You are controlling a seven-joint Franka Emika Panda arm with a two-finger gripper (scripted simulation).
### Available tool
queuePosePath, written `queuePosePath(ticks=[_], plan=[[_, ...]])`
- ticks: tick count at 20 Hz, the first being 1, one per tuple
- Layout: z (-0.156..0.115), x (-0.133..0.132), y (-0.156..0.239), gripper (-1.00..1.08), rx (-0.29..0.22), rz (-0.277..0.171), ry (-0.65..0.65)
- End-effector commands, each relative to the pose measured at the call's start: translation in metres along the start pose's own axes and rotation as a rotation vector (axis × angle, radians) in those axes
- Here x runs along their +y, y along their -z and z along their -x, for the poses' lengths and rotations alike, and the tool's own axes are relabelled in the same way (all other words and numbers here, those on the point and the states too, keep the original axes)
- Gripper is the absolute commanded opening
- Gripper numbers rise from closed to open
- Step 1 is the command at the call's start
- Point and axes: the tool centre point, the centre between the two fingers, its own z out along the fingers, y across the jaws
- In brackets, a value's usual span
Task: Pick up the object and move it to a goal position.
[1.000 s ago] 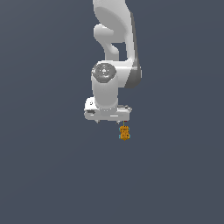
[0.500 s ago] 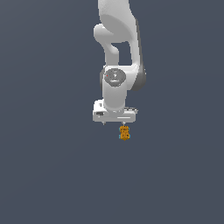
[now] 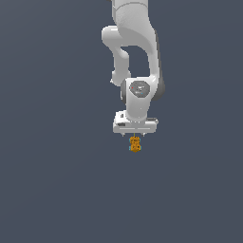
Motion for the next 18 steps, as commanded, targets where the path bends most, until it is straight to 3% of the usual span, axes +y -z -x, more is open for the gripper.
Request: queuePosePath(ticks=[1,10,18], plan=[[0.003,-0.007,-0.005,1.00,0.007,0.000,0.004],[0.006,-0.012,-0.012,1.00,0.009,-0.001,0.008],[0.007,-0.012,-0.045,1.00,0.010,-0.001,0.008]])
